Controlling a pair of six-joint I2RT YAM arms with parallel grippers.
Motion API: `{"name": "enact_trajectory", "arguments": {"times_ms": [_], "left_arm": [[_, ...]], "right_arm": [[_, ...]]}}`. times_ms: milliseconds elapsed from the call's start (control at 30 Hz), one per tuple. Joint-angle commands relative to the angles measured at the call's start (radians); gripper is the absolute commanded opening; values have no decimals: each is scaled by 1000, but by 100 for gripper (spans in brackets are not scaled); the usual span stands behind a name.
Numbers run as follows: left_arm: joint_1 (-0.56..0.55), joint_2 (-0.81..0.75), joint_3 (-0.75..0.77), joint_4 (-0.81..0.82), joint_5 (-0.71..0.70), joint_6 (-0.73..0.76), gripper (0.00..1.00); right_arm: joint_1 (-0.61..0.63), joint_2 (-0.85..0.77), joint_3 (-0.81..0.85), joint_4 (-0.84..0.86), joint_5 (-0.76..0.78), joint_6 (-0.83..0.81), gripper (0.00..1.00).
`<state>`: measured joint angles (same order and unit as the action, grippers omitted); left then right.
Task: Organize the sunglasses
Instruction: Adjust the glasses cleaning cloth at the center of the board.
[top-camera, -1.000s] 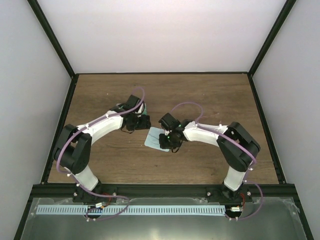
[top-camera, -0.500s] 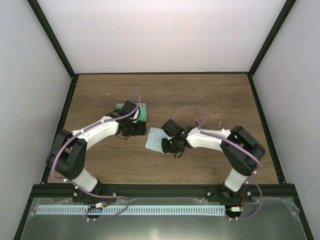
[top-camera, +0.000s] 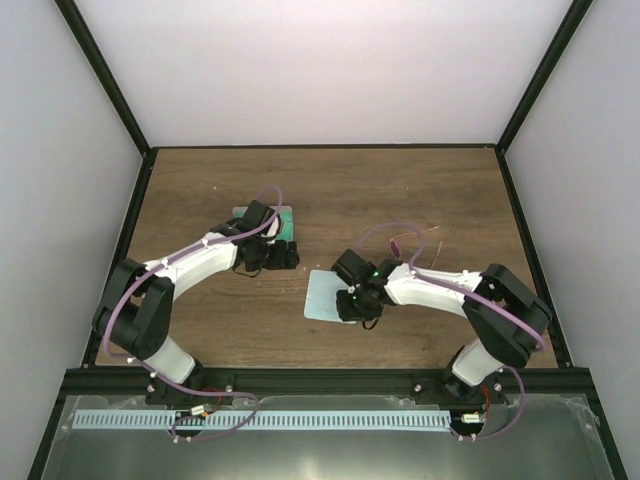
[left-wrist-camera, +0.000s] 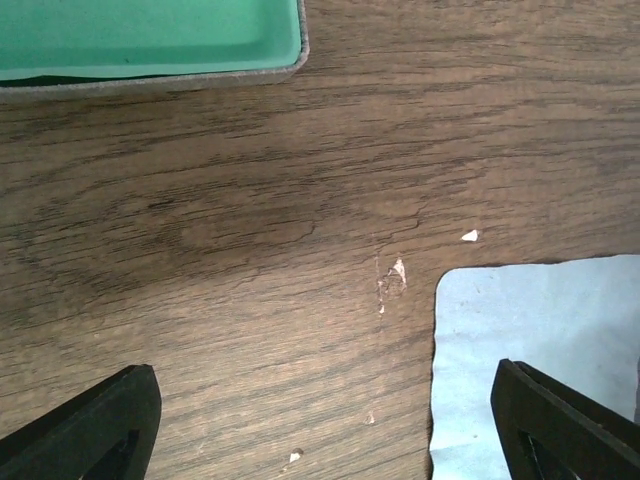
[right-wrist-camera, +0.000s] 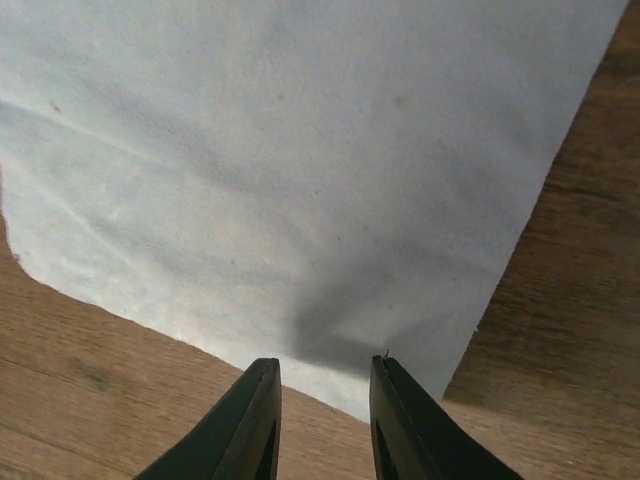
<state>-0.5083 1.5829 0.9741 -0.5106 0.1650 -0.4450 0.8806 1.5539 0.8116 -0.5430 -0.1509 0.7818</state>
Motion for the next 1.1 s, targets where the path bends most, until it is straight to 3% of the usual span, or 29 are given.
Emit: {"name": "enact_trajectory", "arguments": {"times_ms": [0,100,233,333,567,667,1067], "left_arm": [[4,3,-7,35,33,4,93],[-3,-1,-8,55,66,5,92],[-14,4,-6,63,109,11,86],[-16,8,-13,63,121,9,86],[-15,7,-16,40,98,18,91],[-16,6,-20,33,93,22,100],[-16,11,-37,43,84,79,100]], "right_arm": [[7,-39,104,-67,47,-13,26],[-30,-63,145,-69,50,-9,26],[-123,-75,144,-42,60,3,8],[-168,-20,162,-22,58,-20,1],[-188,123,189,36,43,-32,1],[-193,155,168,64,35,-9,1],[-236,251,222,68,51,-33,1]]}}
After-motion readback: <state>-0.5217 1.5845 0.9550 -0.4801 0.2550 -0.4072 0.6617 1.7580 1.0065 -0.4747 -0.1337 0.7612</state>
